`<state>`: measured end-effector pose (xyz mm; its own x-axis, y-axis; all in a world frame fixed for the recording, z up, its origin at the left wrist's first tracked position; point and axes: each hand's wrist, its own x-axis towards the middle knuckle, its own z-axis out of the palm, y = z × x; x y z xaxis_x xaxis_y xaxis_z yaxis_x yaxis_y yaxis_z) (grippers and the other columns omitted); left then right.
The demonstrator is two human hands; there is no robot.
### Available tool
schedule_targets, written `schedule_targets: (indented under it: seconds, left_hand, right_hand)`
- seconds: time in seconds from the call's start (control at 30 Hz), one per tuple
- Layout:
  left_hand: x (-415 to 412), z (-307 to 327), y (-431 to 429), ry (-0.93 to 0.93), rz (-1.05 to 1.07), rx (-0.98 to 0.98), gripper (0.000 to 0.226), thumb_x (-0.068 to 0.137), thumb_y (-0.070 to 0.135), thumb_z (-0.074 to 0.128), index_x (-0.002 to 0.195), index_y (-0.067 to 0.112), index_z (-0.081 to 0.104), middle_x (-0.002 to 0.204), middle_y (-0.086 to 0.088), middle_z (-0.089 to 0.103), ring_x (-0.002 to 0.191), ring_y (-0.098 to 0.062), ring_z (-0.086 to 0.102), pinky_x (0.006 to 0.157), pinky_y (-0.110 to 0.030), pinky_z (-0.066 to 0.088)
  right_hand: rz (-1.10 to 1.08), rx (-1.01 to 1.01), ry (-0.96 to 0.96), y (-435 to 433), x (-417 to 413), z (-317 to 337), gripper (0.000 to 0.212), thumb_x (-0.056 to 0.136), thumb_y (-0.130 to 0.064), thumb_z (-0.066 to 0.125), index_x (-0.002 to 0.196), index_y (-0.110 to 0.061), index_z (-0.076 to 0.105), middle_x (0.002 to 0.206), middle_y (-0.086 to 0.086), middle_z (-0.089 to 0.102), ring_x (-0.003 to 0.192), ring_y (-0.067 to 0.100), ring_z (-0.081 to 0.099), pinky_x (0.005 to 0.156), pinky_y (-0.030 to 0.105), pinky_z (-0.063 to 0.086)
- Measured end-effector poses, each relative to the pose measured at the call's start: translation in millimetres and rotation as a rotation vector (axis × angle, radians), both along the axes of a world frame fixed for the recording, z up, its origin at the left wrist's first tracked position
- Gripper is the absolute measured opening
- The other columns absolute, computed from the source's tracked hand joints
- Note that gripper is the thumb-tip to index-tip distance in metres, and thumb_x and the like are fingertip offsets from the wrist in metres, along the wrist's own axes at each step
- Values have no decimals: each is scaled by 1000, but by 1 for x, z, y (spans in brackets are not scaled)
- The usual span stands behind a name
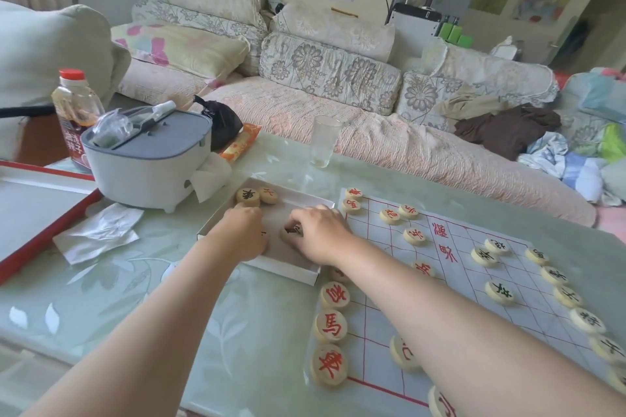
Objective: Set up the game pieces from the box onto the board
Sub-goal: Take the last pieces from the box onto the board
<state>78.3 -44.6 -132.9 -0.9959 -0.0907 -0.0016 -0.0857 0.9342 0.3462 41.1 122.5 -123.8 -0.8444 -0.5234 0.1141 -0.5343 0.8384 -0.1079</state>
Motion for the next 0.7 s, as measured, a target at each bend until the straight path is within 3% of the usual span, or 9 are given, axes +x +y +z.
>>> schedule_targets:
  seconds: [0.03, 0.1, 0.17, 0.27, 0.37, 0.53, 0.7]
  left_hand:
    - [0, 1, 2, -15, 2, -26, 22, 83, 33, 59, 94, 14, 56, 118, -12, 57, 110, -31, 51, 85, -30, 43]
    - [0, 2, 5, -22, -4, -60, 19, 80, 34, 63, 84, 16, 58, 104, -8, 62, 97, -29, 55, 73, -28, 42]
    - [-2, 4, 10, 10, -12, -92, 23, 81, 38, 65, 98, 21, 65, 106, -4, 64, 98, -27, 58, 74, -28, 45]
    - [-5, 10, 20, 73, 3, -58, 45, 87, 39, 62, 129, 22, 56, 125, -3, 61, 113, -24, 58, 84, -30, 46]
    - [-5, 19, 35, 118, -2, -1, 43, 87, 37, 61, 126, 18, 57, 119, -7, 63, 105, -26, 59, 74, -29, 44]
    - [-2, 30, 79, 157, -67, 69, 30, 90, 25, 55, 113, 7, 61, 111, -13, 64, 102, -30, 58, 80, -33, 47]
    - [2, 41, 141, 152, -165, 256, 28, 92, 28, 55, 114, 12, 63, 113, -8, 59, 88, -22, 53, 74, -25, 39]
  right_hand:
    - [-1, 8, 8, 1, 0, -2, 25, 92, -40, 60, 116, -34, 60, 124, -3, 63, 119, 25, 49, 94, 35, 34]
    - [2, 14, 15, 3, 2, -4, 26, 92, -35, 61, 118, -34, 58, 126, -4, 61, 119, 24, 47, 93, 35, 33]
    - [8, -25, -3, 5, 3, -4, 30, 92, -35, 61, 122, -34, 57, 127, -2, 60, 121, 24, 46, 96, 36, 34]
    - [-1, -101, -20, 14, 8, 4, 35, 93, -31, 59, 127, -31, 56, 130, 1, 57, 126, 25, 45, 101, 36, 36]
    - [-35, -203, -49, 33, 12, 12, 33, 97, -35, 55, 130, -28, 55, 135, 3, 54, 126, 25, 46, 101, 36, 39]
    - [-120, -288, -61, 87, 15, 17, 33, 96, -30, 58, 129, -30, 54, 133, 2, 52, 121, 24, 51, 98, 40, 44]
    - [-219, -360, -62, 155, 22, 21, 30, 97, -43, 56, 125, -29, 55, 128, 1, 55, 118, 21, 54, 97, 39, 46]
